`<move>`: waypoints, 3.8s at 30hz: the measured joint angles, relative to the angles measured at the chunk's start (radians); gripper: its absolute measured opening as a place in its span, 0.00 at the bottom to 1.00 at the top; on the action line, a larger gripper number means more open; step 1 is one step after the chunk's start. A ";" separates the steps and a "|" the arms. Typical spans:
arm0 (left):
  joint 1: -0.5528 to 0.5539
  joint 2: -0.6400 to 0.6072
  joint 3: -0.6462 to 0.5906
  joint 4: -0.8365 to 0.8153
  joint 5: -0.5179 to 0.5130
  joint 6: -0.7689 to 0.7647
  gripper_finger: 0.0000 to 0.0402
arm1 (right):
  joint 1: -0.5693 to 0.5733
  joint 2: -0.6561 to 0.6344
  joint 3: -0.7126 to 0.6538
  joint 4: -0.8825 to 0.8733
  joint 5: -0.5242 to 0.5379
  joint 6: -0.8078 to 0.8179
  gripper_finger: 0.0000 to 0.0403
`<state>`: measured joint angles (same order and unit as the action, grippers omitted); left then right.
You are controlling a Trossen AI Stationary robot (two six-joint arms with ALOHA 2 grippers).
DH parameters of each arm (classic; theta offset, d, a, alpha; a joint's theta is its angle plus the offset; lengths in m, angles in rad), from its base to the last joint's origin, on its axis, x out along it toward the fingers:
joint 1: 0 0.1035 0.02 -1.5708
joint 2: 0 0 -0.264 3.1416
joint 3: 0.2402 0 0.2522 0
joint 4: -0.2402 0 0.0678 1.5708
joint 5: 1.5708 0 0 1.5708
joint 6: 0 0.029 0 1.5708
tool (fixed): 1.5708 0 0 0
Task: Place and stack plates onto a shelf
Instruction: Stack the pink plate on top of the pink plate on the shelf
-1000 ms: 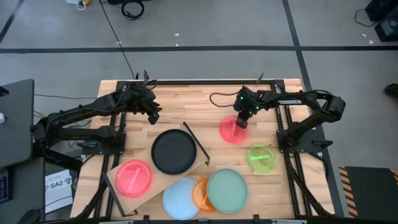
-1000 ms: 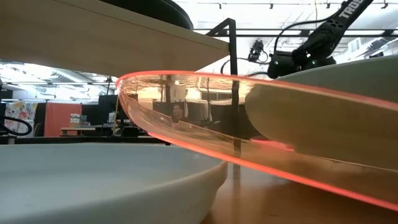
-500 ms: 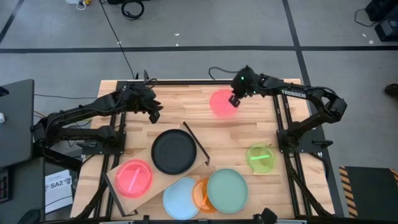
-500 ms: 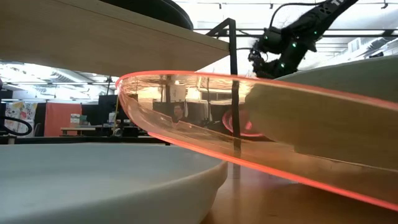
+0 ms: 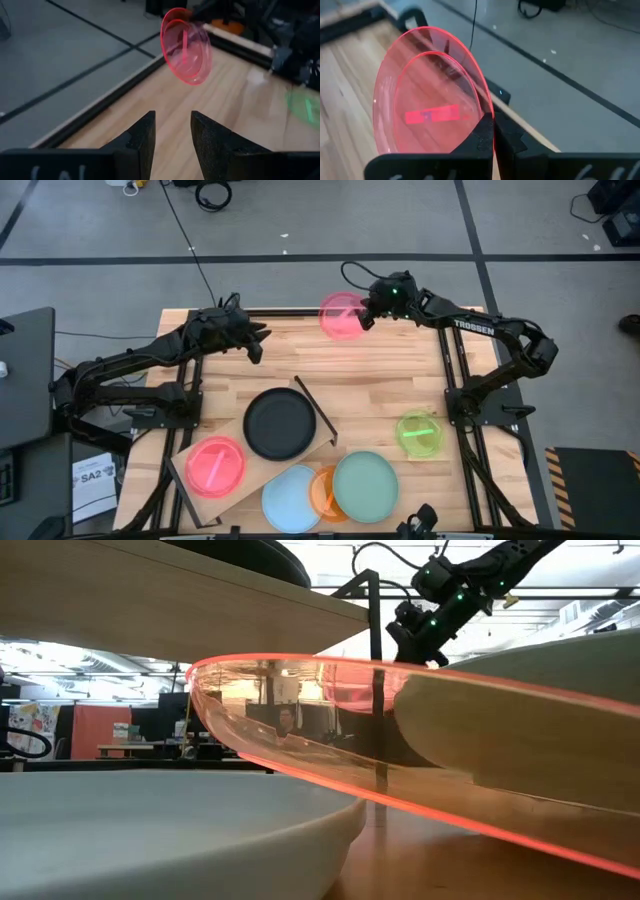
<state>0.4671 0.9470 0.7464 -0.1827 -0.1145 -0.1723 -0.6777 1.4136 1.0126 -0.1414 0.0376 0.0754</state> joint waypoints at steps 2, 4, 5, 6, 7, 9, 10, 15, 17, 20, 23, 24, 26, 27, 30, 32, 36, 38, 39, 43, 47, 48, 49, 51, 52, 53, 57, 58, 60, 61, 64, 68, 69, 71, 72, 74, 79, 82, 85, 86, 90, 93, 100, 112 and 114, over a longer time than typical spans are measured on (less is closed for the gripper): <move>0.000 0.000 0.000 0.020 -0.020 0.000 0.32 | 0.000 0.000 0.000 0.042 0.000 0.034 0.02; 0.000 0.000 0.000 0.036 -0.044 0.000 0.32 | 0.000 0.000 0.000 0.094 0.000 0.065 0.02; 0.000 0.000 0.000 0.047 -0.055 0.000 0.32 | 0.001 0.000 0.000 0.118 0.000 0.079 0.02; 0.000 0.000 0.000 0.058 -0.066 0.000 0.32 | 0.002 0.000 0.000 0.139 0.000 0.088 0.02; 0.000 0.000 0.000 0.068 -0.074 0.000 0.32 | 0.005 0.000 0.000 0.159 0.000 0.094 0.02; 0.000 0.000 0.000 0.088 -0.090 -0.001 0.32 | 0.013 0.000 0.000 0.201 0.004 0.111 0.02; 0.000 0.000 0.000 0.099 -0.097 -0.007 0.32 | 0.019 0.000 0.000 0.220 0.010 0.117 0.02; 0.000 0.017 0.001 0.163 -0.122 -0.069 0.32 | 0.065 0.007 0.000 0.322 0.067 0.157 0.02; 0.000 0.028 0.001 0.179 -0.126 -0.078 0.32 | 0.092 0.007 0.000 0.361 0.104 0.158 0.02; 0.001 0.058 0.001 0.205 -0.143 -0.079 0.32 | 0.132 0.007 0.000 0.418 0.164 0.151 0.02; 0.001 0.091 0.001 0.240 -0.148 -0.078 0.32 | 0.174 0.007 0.000 0.460 0.234 0.130 0.02; 0.001 0.102 0.001 0.255 -0.149 -0.078 0.32 | 0.188 0.007 0.000 0.471 0.261 0.119 0.02; 0.001 0.126 0.001 0.283 -0.148 -0.078 0.32 | 0.213 0.007 0.000 0.505 0.315 0.087 0.02; 0.001 0.137 0.001 0.297 -0.148 -0.078 0.32 | 0.226 0.007 0.000 0.520 0.342 0.071 0.02; 0.000 0.165 0.001 0.356 -0.148 -0.077 0.32 | 0.257 0.007 0.000 0.548 0.419 0.021 0.02; 0.000 0.185 0.001 0.397 -0.148 -0.077 0.32 | 0.273 0.007 0.000 0.576 0.452 -0.011 0.02; 0.000 0.223 0.001 0.494 -0.148 -0.077 0.32 | 0.298 0.007 0.000 0.592 0.470 -0.051 0.02; 0.000 0.237 0.001 0.533 -0.148 -0.075 0.32 | 0.304 0.007 0.000 0.598 0.470 -0.058 0.02; 0.000 0.246 0.001 0.558 -0.148 -0.075 0.32 | 0.305 0.007 0.000 0.598 0.470 -0.060 0.02; 0.000 0.266 0.001 0.615 -0.144 -0.076 0.32 | 0.305 0.007 0.000 0.597 0.471 -0.060 0.02; 0.000 0.266 0.001 0.636 -0.144 -0.076 0.32 | 0.305 0.007 0.000 0.597 0.470 -0.060 0.02; 0.000 0.266 0.001 0.637 -0.144 -0.076 0.32 | 0.305 0.007 0.000 0.597 0.469 -0.060 0.02; 0.000 0.266 0.001 0.639 -0.144 -0.076 0.32 | 0.306 0.007 0.000 0.597 0.469 -0.060 0.02; 0.000 0.266 0.001 0.650 -0.144 -0.076 0.32 | 0.310 0.007 0.000 0.597 0.469 -0.061 0.02; 0.000 0.266 0.001 0.653 -0.144 -0.076 0.32 | 0.315 0.007 0.000 0.597 0.469 -0.064 0.02; 0.000 0.266 0.001 0.654 -0.144 -0.076 0.32 | 0.319 0.007 0.000 0.596 0.469 -0.073 0.02; 0.000 0.266 0.001 0.658 -0.143 -0.076 0.32 | 0.336 0.007 0.000 0.596 0.467 -0.079 0.02; 0.000 0.266 0.001 0.657 -0.143 -0.076 0.32 | 0.339 0.007 0.000 0.596 0.467 -0.079 0.02; 0.000 0.266 0.001 0.659 -0.143 -0.076 0.32 | 0.343 0.007 0.000 0.596 0.467 -0.079 0.02; 0.000 0.266 0.001 0.659 -0.143 -0.076 0.32 | 0.344 0.007 0.000 0.596 0.467 -0.079 0.02; 0.000 0.266 0.001 0.659 -0.143 -0.076 0.32 | 0.349 0.007 0.000 0.596 0.467 -0.079 0.02; 0.000 0.266 0.001 0.659 -0.143 -0.076 0.32 | 0.357 0.007 0.000 0.596 0.467 -0.079 0.02; 0.000 0.266 0.001 0.659 -0.143 -0.076 0.32 | 0.359 0.007 0.000 0.596 0.467 -0.079 0.02; 0.000 0.266 0.001 0.659 -0.143 -0.076 0.32 | 0.365 0.007 0.000 0.596 0.467 -0.079 0.02; 0.000 0.266 0.001 0.658 -0.143 -0.076 0.32 | 0.368 0.007 0.000 0.596 0.467 -0.079 0.02; 0.000 0.266 0.001 0.658 -0.143 -0.076 0.32 | 0.372 0.007 0.000 0.596 0.467 -0.079 0.02; 0.000 0.266 0.000 0.658 -0.142 -0.076 0.28 | 0.378 0.007 0.000 0.596 0.467 -0.079 0.02; 0.000 0.266 0.000 0.658 -0.142 -0.076 0.24 | 0.378 0.007 0.000 0.596 0.467 -0.079 0.02; 0.000 0.266 0.000 0.658 -0.141 -0.076 0.19 | 0.378 0.007 0.000 0.596 0.466 -0.079 0.02; 0.000 0.266 0.000 0.658 -0.141 -0.076 0.18 | 0.378 0.007 0.000 0.596 0.466 -0.079 0.02; 0.000 0.266 0.000 0.658 -0.142 -0.068 0.12 | 0.378 0.007 0.000 0.596 0.466 -0.079 0.02; 0.000 0.266 0.000 0.658 -0.142 -0.052 0.08 | 0.378 0.007 0.000 0.596 0.466 -0.079 0.02; 0.000 0.266 0.000 0.658 -0.144 -0.051 0.02 | 0.378 0.007 0.000 0.596 0.464 -0.078 0.03; 0.000 0.265 0.000 0.657 -0.146 -0.049 0.02 | 0.377 0.007 0.000 0.597 0.421 -0.076 0.05; 0.001 0.265 0.000 0.657 -0.147 -0.049 0.02 | 0.376 0.007 0.000 0.597 0.403 -0.077 0.07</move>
<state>0.4679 1.2118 0.7460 0.4744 -0.2620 -0.2214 -0.3013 1.4208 1.0126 0.4557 0.4409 -0.0013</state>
